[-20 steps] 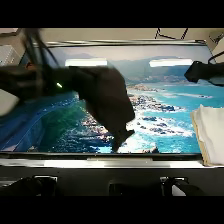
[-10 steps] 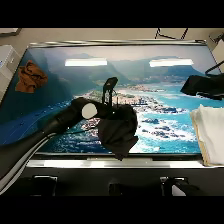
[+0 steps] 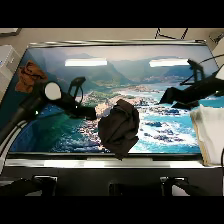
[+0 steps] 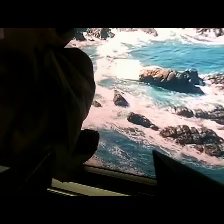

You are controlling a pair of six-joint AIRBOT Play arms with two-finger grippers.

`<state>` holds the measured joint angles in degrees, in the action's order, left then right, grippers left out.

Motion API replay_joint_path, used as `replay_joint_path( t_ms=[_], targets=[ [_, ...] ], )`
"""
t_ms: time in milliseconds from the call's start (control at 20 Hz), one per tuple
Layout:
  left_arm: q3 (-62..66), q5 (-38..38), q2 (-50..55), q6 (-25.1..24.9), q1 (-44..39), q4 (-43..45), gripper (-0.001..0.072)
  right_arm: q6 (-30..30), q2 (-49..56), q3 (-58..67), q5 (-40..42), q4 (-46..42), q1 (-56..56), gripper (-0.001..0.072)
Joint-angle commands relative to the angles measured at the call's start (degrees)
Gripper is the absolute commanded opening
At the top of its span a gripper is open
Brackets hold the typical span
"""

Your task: Fold the clothes and pants, and hang the long-sleeved shirts on hangers.

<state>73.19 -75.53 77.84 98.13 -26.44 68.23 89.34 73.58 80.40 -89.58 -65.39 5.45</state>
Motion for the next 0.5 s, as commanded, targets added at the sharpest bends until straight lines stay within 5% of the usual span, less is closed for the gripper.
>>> replay_joint_path(
  t_ms=[0, 200, 450],
  targets=[
    [-18.69, 11.32, -6.38, -0.66, -4.15, -12.96, 0.0714, -4.76, 3.13, -9.18, 3.91, 10.49, -0.02, 0.0703],
    [-29.59, 28.26, -3.76, -0.63, -15.82, -23.98, 0.0714, -9.01, 4.87, -17.09, 5.44, 13.31, -0.02, 0.071],
    [-29.73, 37.81, 2.8, -0.59, -21.27, -31.41, 0.0714, -10.82, 4.94, -20.94, 5.99, 13.84, -0.07, 0.071]
  ],
)
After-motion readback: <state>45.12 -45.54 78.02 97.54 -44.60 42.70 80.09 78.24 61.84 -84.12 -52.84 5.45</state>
